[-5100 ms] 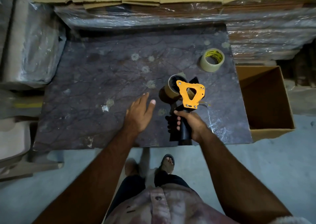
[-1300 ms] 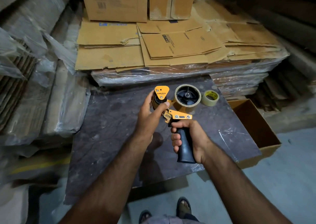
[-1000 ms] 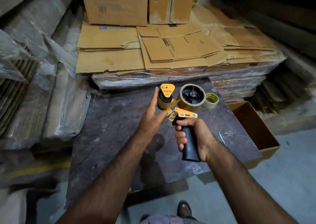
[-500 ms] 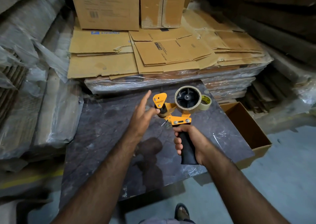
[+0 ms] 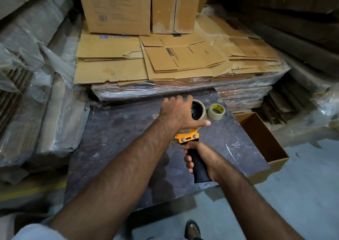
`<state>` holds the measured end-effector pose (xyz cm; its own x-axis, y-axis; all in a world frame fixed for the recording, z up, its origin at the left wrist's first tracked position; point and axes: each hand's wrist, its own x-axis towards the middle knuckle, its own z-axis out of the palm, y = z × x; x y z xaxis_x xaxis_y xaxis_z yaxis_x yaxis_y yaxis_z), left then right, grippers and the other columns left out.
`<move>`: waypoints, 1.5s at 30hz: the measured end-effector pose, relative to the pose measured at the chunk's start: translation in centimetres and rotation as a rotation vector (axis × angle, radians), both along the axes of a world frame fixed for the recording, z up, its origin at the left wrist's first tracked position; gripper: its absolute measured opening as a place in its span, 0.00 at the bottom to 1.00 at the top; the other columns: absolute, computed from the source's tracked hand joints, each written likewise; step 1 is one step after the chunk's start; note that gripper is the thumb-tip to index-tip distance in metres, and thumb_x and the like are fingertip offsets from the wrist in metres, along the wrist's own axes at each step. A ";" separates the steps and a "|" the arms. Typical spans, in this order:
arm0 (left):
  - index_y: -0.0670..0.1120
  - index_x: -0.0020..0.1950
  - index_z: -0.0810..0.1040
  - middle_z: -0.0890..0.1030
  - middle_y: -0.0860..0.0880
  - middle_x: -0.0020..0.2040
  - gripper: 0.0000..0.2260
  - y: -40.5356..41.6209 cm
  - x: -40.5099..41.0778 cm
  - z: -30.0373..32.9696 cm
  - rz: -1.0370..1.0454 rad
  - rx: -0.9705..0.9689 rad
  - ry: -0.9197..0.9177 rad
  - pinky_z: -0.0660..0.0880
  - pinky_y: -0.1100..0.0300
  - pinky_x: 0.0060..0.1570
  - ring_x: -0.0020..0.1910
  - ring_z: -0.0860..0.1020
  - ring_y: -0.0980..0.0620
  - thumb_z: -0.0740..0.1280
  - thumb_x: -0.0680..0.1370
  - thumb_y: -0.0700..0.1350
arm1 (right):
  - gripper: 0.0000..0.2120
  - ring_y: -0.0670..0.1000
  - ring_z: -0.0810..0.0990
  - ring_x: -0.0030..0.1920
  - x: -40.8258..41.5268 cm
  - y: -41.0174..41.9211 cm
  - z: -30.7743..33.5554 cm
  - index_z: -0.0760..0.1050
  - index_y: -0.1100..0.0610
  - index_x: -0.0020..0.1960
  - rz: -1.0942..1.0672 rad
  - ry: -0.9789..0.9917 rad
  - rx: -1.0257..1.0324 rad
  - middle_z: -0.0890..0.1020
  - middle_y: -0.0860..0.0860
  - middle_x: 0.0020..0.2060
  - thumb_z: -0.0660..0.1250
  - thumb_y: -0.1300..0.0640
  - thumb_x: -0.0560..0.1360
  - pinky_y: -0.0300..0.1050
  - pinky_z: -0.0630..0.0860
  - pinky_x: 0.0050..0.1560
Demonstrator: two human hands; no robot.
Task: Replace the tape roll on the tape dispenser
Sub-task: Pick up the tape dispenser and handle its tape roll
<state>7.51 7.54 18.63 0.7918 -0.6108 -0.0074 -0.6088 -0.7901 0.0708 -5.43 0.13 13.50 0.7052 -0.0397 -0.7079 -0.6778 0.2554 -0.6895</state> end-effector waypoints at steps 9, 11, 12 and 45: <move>0.62 0.78 0.57 0.56 0.52 0.81 0.44 -0.5 1.3 -0.5 -0.481 -0.073 0.151 0.74 0.45 0.64 0.71 0.64 0.46 0.78 0.70 0.43 | 0.10 0.49 0.66 0.25 -1.4 -1.9 -0.6 0.69 0.55 0.37 0.022 -0.017 0.037 0.69 0.51 0.27 0.63 0.55 0.76 0.43 0.67 0.28; 0.57 0.80 0.57 0.59 0.49 0.80 0.42 -0.8 1.6 -0.7 -0.432 -0.225 0.293 0.67 0.48 0.70 0.76 0.62 0.46 0.77 0.71 0.52 | 0.10 0.49 0.67 0.25 -1.5 -2.6 -0.6 0.69 0.55 0.37 0.019 -0.011 0.036 0.69 0.51 0.27 0.63 0.55 0.76 0.42 0.68 0.28; 0.55 0.80 0.59 0.62 0.47 0.79 0.41 -1.1 1.7 -0.6 -0.376 -0.285 0.339 0.66 0.49 0.71 0.76 0.63 0.46 0.75 0.72 0.57 | 0.10 0.49 0.67 0.25 -1.5 -3.0 -0.7 0.70 0.55 0.36 0.020 -0.006 0.035 0.69 0.51 0.27 0.64 0.55 0.75 0.43 0.68 0.27; 0.50 0.80 0.58 0.62 0.45 0.79 0.41 -13.3 -0.1 -5.6 -0.011 -0.168 0.213 0.69 0.39 0.69 0.75 0.64 0.42 0.68 0.73 0.65 | 0.12 0.49 0.65 0.26 0.8 -16.6 -7.7 0.69 0.54 0.35 0.166 0.083 0.198 0.67 0.49 0.27 0.63 0.54 0.76 0.41 0.65 0.28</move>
<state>7.38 -5.72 13.06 0.7764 -0.6263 -0.0705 -0.5750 -0.7496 0.3277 -4.63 -16.46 5.75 0.6298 0.2168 -0.7459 -0.7737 0.2600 -0.5777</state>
